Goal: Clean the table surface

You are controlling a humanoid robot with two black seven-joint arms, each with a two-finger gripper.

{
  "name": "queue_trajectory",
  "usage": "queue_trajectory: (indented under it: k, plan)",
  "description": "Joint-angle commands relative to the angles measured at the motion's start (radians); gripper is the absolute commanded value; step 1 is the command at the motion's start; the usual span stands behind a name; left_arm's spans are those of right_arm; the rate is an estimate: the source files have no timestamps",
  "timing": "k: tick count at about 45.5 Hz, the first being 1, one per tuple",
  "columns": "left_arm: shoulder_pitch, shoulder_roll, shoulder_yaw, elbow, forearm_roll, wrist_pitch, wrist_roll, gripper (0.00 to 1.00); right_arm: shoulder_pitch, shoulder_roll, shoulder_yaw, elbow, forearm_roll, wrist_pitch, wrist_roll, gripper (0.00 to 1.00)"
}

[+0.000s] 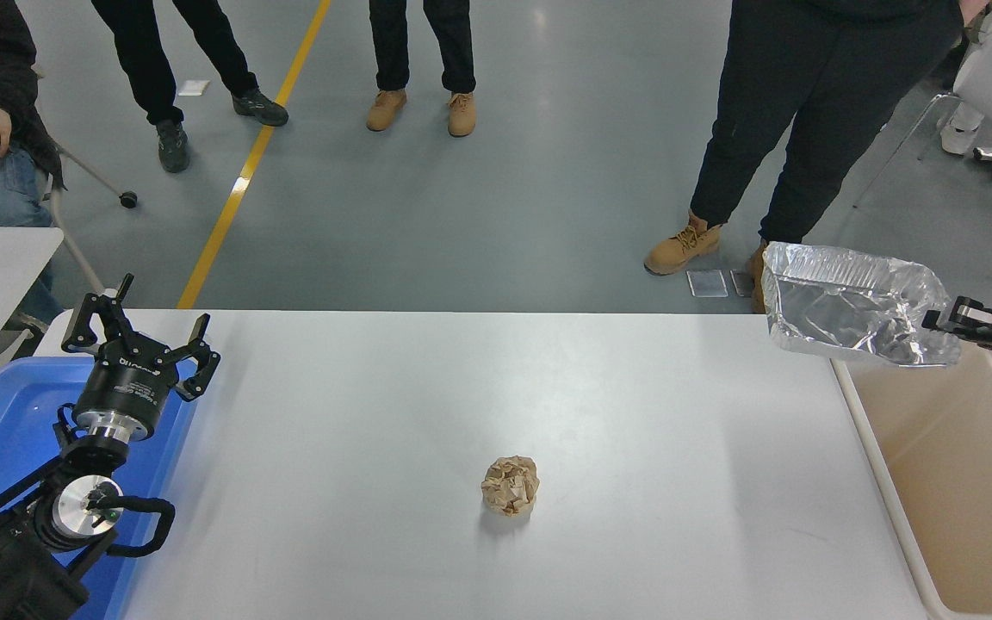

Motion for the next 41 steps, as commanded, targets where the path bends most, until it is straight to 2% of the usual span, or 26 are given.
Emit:
queue_trajectory:
  k: [1,13,22,41]
  plan:
    - [0.0,0.0,0.0,0.0,0.0,0.0,0.0,0.99,-0.016,-0.071,0.001,-0.002,0.007,0.002,0.015,0.0]
    - [-0.001,0.0,0.0,0.0,0.0,0.0,0.0,0.99,-0.1,-0.106,0.01,-0.087,0.105,0.004,0.015,0.0]
    - [-0.001,0.0,0.0,0.0,0.0,0.0,0.0,0.99,-0.2,-0.089,0.01,-0.196,0.227,0.017,0.014,0.0]
    - [0.0,0.0,0.0,0.0,0.0,0.0,0.0,0.99,-0.323,-0.048,0.022,-0.338,0.331,0.021,-0.001,0.0]
